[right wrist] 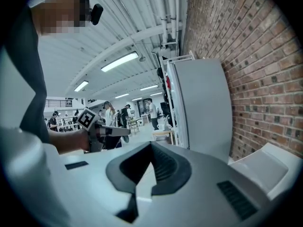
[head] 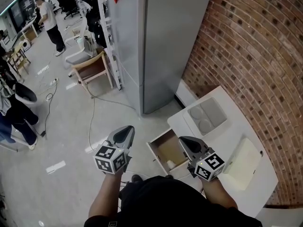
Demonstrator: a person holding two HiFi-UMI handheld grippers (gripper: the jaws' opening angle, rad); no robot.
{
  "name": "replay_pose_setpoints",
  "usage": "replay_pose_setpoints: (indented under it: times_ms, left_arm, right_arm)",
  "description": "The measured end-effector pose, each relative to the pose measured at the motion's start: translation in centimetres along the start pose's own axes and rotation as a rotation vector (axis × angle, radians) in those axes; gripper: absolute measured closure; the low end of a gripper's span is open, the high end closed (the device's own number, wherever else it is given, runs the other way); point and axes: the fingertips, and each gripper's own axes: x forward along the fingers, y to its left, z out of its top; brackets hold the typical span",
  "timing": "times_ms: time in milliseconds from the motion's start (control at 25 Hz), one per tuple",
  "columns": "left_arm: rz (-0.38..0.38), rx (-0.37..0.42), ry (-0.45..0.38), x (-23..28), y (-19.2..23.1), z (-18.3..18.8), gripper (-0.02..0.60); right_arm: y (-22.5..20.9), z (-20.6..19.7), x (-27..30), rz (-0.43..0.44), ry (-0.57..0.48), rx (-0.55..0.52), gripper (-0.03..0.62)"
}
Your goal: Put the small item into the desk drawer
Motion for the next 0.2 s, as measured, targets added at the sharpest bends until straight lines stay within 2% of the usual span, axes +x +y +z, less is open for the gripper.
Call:
replay_pose_setpoints:
  times_ms: [200]
  left_arm:
    - [0.008, -0.002, 0.022, 0.51, -0.94, -0.49, 0.552]
  right_arm:
    - [-0.36, -0.11, -0.54, 0.016, -0.002, -0.005, 0.583]
